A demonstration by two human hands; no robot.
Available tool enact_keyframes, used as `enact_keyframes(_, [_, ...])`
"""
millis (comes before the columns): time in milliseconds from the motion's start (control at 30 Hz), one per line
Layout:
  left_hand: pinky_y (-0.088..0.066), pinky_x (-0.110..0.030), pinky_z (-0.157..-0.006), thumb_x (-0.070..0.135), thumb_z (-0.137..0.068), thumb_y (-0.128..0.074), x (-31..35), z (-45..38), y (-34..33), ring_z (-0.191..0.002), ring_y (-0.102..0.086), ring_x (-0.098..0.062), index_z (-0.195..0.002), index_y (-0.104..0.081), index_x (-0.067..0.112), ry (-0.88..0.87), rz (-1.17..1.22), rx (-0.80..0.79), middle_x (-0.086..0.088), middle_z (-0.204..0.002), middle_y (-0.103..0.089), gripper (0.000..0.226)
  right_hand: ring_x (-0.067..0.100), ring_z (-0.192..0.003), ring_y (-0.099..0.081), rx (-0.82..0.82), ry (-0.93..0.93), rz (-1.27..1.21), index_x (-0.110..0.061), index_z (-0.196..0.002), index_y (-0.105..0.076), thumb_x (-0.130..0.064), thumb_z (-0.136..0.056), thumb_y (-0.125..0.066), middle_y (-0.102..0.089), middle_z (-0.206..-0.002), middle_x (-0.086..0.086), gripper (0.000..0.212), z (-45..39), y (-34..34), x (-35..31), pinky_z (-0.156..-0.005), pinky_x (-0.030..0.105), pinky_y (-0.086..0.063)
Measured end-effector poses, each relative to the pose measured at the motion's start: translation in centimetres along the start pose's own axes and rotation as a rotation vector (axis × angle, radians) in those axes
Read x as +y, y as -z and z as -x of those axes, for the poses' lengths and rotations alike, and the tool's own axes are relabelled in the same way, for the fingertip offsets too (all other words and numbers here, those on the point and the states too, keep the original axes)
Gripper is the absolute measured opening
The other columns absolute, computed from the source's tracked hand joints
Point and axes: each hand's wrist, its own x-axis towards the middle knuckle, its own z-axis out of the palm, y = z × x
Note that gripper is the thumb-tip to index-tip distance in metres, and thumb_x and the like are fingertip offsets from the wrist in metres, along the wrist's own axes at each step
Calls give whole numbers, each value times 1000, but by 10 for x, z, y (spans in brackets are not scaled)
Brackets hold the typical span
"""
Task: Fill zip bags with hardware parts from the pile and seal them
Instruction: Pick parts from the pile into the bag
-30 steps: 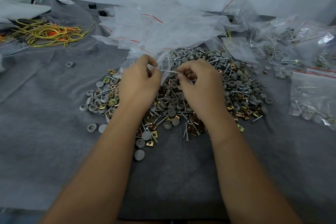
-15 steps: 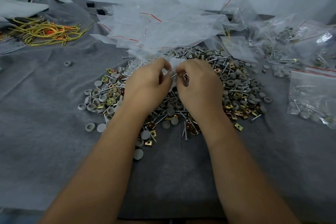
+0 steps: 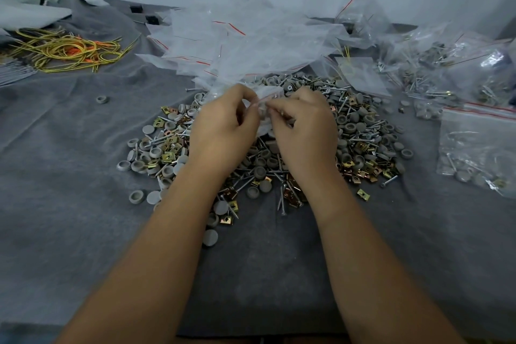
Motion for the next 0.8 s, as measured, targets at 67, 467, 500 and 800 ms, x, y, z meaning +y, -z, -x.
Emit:
enact_keyframes(67, [-46,-39,-57,27,-90,-51,-1,-1,2,-54,-49,-11,-90,-56,31,48,-24,53,6,-55,-50,6,21,-85,-58,26,-36,-46,-11,-96,-77,-13,-87,-68,-62,-84,4,13,-1,3,2,-69,32,-48])
enact_keyframes(467, [-27,-13,-37,15,-90,-54,-10,-10,8,-38,-37,-1,-87,-62,23,327,217,221,12,-50,-43,12,20,-98,-53,-334,-117,27,-24,-88,-77,-17,-82,-67,-60,-83,-8,13,-5,9,7,-84,37,-47])
enact_keyframes(500, [-27,-15,-39,17,-90,-54,-11,-11,7,-39,-37,-2,-85,-61,25,328,211,210,13,-47,-43,12,20,-96,-51,-375,-91,23,-24,-87,-78,-17,-81,-67,-59,-81,-10,13,-4,7,5,-85,39,-46])
enact_keyframes(800, [-27,-17,-39,19,-92,-54,-13,-11,5,-40,-33,-3,-83,-60,25,313,242,155,10,-53,-43,12,10,-98,-29,-682,32,87,-43,-95,-71,-26,-78,-62,-48,-99,-9,25,2,0,5,-84,22,-15])
